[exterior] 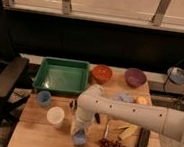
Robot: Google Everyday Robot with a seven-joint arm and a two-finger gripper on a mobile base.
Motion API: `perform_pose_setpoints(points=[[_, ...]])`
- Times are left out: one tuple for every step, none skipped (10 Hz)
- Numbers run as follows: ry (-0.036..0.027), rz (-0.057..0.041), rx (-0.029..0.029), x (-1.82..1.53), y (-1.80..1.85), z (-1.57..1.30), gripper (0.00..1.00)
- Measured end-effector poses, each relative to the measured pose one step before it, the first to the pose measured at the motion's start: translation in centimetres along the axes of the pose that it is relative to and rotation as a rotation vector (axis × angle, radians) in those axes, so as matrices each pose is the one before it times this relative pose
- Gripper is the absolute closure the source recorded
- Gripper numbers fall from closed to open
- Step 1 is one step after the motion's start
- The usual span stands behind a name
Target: Wipe table surface with sponge
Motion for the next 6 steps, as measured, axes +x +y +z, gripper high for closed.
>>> perform_pose_setpoints(points=[[-0.00979, -0.0052, 0.00823, -0.818, -0.852, 0.432, 1.0], [-0.01297, 0.00373, 0.0074, -0.874, -0.55, 0.452, 1.0], [-0.00788, 0.0109, 0.00039, -0.579, 0.115, 0.155, 1.0], [-0.0039, 0.02016, -0.00206, -0.577, 0.591, -0.071, 1.0], [0.00309, 0.0267, -0.00995, -0.295, 1.273, -0.375, 1.0], [0.00591, 0.02172, -0.01801, -0.034, 1.715, -0.549, 1.0]])
